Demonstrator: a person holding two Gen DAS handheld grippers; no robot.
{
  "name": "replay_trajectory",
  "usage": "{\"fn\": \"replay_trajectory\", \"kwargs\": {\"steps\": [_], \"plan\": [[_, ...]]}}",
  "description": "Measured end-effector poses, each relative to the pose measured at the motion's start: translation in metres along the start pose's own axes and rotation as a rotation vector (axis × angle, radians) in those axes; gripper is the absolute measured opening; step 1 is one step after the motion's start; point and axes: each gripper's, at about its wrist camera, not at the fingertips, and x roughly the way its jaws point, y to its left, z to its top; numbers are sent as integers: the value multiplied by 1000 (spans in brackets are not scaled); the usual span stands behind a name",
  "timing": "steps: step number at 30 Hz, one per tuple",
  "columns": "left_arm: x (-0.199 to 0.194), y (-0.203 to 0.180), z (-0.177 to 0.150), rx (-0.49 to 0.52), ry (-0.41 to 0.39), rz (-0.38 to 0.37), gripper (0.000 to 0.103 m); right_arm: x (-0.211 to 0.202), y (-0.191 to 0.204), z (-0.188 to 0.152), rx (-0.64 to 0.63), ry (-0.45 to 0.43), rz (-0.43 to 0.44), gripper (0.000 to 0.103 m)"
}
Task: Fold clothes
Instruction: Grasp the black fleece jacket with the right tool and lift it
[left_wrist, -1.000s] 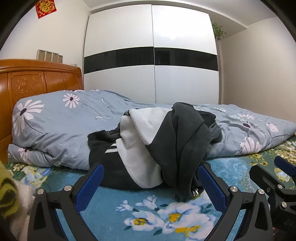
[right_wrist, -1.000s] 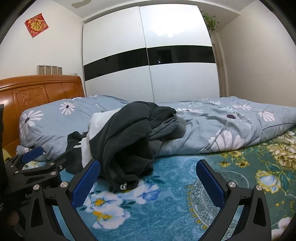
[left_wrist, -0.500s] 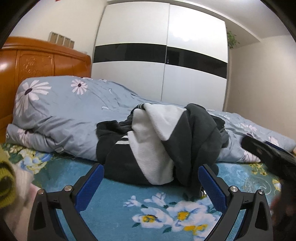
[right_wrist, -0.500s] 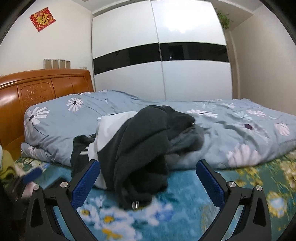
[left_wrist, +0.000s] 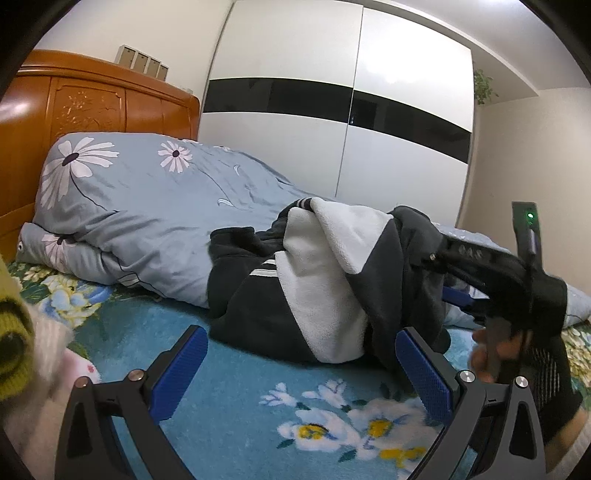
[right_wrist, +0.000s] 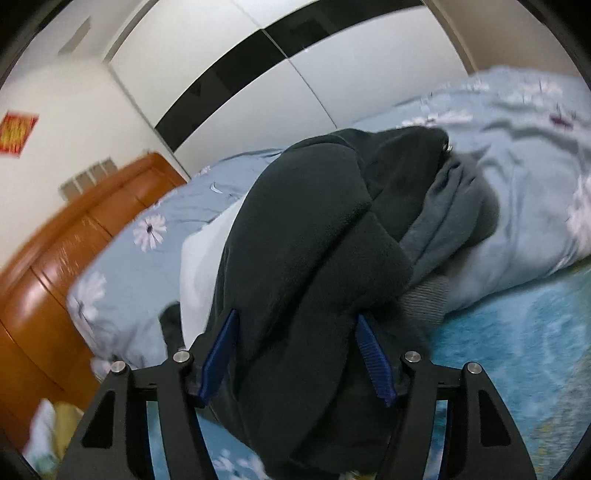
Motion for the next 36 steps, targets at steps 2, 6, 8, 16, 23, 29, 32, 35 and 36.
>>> {"fn": "replay_trajectory", "kwargs": {"steps": [2,6,8,16,23,29,32,35,36], "plan": [[-1,0,0,2,0,-2,103,-2,-3,-1,49,12,8,62],[-1,-1,1,4,7,-14,103,-18,5,-11,14,53,21,53],[0,-2,1,12,7,-18,103,-29,0,-15,11,53,22,53],[-1,-8,1,29,8,-33,103,-18,-15,-17,110,72,78,54],[2,-5,0,29,17,-30,103,-22,-12,8,192,22,124,16],[-6,7,9,-16,-10,-43,103,-92,-20,22,237,-83,257,13],[-10,10,13,-29,-18,-51,103,-140,-25,23,217,-134,318,12],[-15,10,18,-37,-28,-71,103,-193,-33,13,189,-156,344,12],[-18,8,20,-35,-34,-84,103,-208,-37,5,182,-147,342,12]]}}
